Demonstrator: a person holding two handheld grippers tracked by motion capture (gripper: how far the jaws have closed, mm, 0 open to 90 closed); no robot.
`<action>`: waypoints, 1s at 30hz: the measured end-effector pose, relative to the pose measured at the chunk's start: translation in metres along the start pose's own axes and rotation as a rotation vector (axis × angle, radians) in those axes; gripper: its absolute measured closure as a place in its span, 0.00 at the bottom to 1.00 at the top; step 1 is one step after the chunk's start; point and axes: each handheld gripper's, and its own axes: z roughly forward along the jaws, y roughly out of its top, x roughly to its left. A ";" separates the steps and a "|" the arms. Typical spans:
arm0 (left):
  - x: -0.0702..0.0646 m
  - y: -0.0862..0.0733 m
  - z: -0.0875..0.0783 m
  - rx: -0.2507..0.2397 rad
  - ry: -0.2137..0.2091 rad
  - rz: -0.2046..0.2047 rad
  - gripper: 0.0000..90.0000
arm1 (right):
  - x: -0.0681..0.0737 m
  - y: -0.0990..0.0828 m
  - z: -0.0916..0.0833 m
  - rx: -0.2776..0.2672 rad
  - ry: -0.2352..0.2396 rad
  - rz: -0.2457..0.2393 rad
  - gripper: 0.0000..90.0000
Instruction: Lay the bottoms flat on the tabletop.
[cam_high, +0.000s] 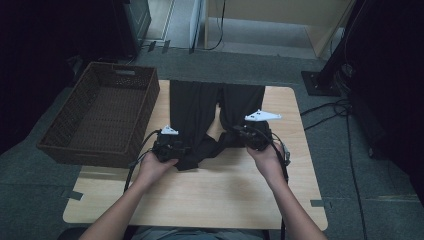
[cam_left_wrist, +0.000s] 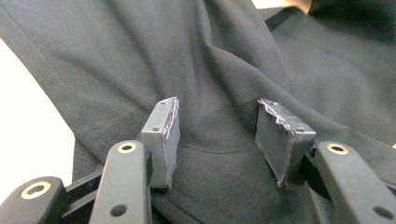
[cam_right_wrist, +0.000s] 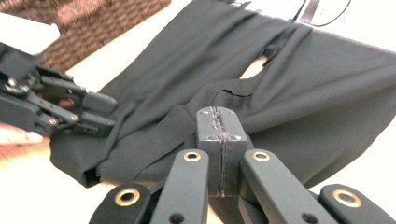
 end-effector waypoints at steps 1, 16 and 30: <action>0.000 0.000 0.000 -0.001 0.001 0.000 0.55 | -0.001 0.004 -0.004 -0.010 -0.002 0.002 1.00; 0.002 0.000 0.000 -0.007 -0.010 -0.008 0.56 | -0.009 0.029 -0.041 -0.046 -0.019 -0.008 1.00; 0.005 0.002 -0.005 0.026 0.029 -0.010 0.55 | -0.041 0.040 -0.077 -0.125 -0.052 0.048 1.00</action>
